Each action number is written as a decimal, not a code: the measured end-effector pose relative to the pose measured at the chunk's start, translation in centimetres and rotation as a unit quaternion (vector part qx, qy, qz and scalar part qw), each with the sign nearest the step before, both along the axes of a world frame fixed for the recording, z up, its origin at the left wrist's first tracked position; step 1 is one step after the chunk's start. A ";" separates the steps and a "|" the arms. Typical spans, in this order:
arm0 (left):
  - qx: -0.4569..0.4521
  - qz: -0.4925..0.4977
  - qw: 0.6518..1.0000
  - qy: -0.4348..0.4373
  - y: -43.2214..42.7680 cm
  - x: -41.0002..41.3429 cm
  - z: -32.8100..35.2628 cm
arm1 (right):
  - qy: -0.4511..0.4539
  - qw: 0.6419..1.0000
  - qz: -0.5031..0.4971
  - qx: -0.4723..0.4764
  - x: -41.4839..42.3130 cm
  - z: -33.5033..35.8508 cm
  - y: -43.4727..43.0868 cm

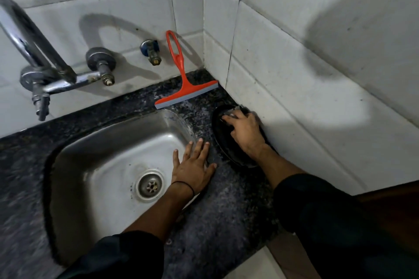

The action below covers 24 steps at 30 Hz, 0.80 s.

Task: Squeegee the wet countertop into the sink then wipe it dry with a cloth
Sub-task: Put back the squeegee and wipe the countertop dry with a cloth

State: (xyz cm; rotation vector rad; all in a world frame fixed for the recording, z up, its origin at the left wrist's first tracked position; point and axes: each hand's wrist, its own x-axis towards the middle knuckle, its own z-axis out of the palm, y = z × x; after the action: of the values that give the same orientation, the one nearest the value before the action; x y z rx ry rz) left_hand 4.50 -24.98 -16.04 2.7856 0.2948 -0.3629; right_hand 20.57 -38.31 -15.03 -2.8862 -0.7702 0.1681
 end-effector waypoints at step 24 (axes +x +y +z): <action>-0.085 0.484 0.839 -0.233 25.5 -31.1 3.4 | 0.634 0.650 0.094 0.408 -26.8 7.0 30.0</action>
State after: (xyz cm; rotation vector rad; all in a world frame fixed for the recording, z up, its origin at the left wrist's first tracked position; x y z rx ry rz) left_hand -26.60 0.51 -12.68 2.0785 1.3554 0.4985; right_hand -6.19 -8.32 -8.00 -1.2422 -0.5395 1.2719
